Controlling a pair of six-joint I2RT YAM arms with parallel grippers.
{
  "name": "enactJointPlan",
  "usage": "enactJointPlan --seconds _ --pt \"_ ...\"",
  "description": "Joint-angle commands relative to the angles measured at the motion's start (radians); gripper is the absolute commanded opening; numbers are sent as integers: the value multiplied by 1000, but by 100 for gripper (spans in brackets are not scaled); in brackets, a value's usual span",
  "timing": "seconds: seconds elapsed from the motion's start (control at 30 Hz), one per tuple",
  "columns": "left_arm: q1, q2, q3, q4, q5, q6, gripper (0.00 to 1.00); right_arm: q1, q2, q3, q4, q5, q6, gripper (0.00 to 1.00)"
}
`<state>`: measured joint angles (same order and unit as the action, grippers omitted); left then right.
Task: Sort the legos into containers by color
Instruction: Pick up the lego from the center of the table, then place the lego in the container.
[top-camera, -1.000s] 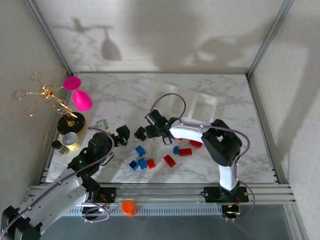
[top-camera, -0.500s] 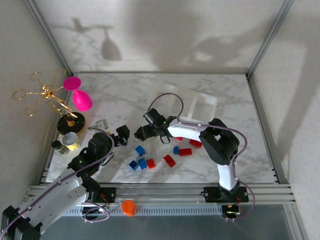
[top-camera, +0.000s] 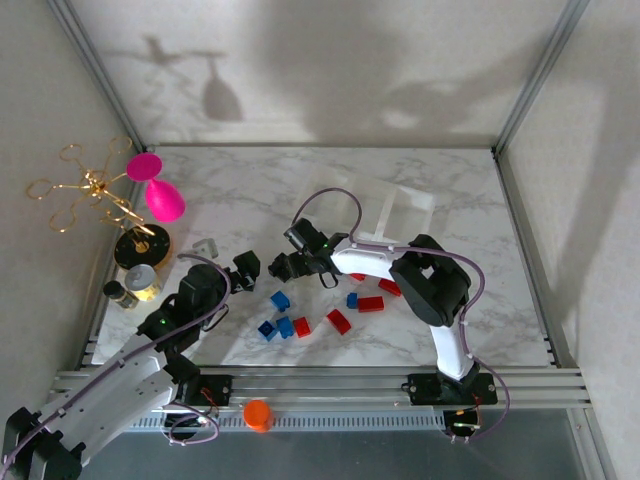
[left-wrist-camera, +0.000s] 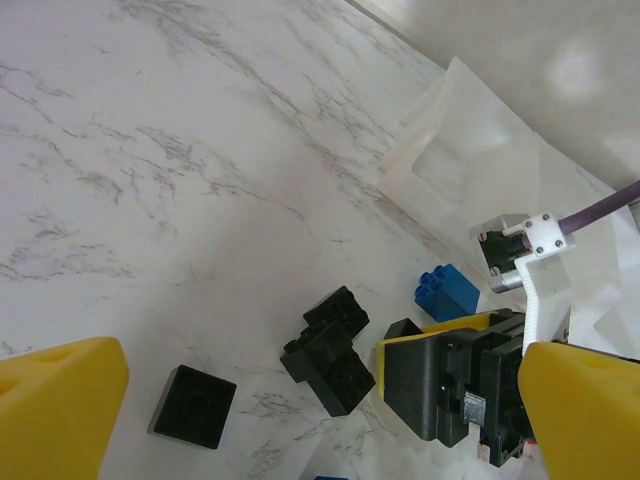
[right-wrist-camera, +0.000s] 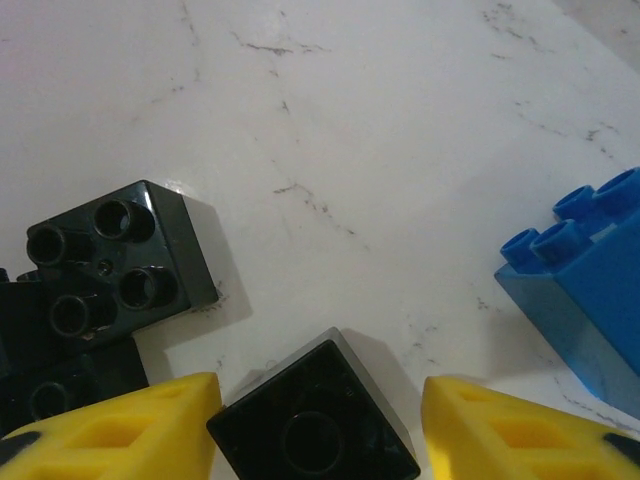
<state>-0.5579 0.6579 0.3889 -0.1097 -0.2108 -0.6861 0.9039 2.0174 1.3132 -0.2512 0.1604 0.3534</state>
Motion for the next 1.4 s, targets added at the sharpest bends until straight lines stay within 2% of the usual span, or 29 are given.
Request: enactJointPlan --seconds 0.0,0.27,0.6,0.77,1.07,1.23,1.37 --pt "-7 8 36 -13 -21 -12 99 7 11 31 -18 11 -13 50" --pt "-7 19 47 -7 -13 -13 100 5 -50 30 -22 16 -24 39" --pt "-7 68 88 15 -15 -15 100 -80 -110 107 -45 43 -62 37" --pt "-6 124 114 42 -13 -12 100 -135 -64 198 -39 89 -85 37" --pt "-7 244 162 93 -8 -13 99 -201 125 419 -61 166 -128 37" --pt "-5 301 194 97 -2 -4 100 -232 191 481 -66 191 -134 37" --pt "-5 318 202 103 -9 -4 100 -233 229 513 -82 207 -148 43"
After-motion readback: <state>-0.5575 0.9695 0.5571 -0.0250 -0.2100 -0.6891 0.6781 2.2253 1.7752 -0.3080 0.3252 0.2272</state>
